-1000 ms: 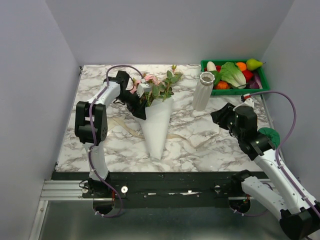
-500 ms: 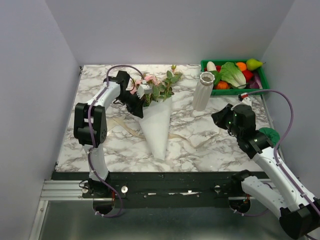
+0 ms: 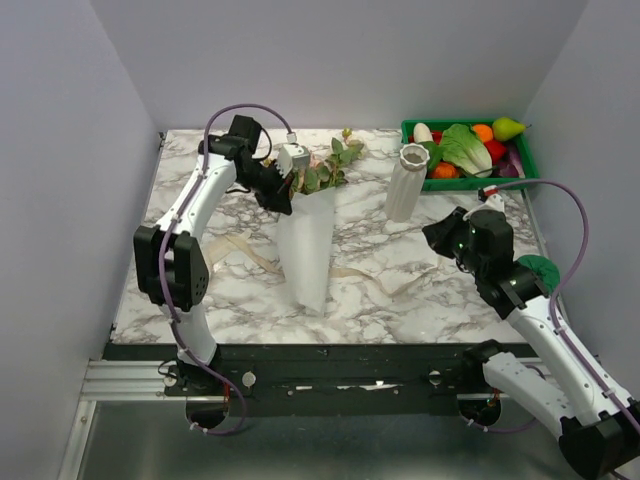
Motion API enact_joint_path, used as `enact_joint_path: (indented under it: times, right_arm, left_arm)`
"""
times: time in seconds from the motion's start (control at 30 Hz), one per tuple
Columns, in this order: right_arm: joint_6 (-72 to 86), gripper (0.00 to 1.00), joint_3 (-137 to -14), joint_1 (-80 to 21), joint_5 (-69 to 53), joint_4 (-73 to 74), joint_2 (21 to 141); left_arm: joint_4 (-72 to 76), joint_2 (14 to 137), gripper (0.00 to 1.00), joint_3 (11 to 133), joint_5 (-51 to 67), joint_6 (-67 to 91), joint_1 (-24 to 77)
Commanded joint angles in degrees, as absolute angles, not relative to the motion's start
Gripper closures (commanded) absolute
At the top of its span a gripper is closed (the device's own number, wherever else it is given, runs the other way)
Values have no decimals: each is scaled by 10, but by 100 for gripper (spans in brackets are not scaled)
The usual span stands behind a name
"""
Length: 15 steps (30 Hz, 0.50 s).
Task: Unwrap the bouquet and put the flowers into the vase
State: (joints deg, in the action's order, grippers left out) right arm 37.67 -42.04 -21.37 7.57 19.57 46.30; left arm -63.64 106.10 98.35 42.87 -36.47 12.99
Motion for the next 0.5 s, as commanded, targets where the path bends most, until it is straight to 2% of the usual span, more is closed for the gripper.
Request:
enact_joint_path:
  times: [0.0, 0.03, 0.1, 0.13, 0.17, 0.2, 0.23, 0.3, 0.47]
  right_arm:
    - [377, 79, -427, -214, 65, 186, 452]
    - [377, 77, -426, -214, 64, 186, 452]
    - [378, 74, -424, -213, 65, 186, 448]
    - [379, 67, -422, -214, 64, 186, 447]
    - [379, 65, -420, -214, 64, 186, 443]
    - [379, 62, -417, -214, 64, 186, 441]
    - [379, 55, -415, -214, 64, 186, 439]
    - [379, 52, -410, -214, 65, 187, 432]
    - [375, 50, -408, -214, 64, 188, 424]
  left_arm:
    - [-657, 986, 92, 1023, 423, -316, 170]
    - [-653, 979, 88, 1020, 418, -302, 177]
    - [-651, 966, 51, 1006, 404, -296, 198]
    - [-651, 963, 34, 1000, 395, -293, 204]
    - [-650, 962, 20, 994, 388, -292, 210]
    - [-646, 959, 17, 979, 383, -290, 209]
    - [-643, 957, 15, 971, 374, -287, 210]
    - [-630, 951, 1, 941, 359, -289, 208]
    - [-596, 940, 1, 891, 334, -295, 181]
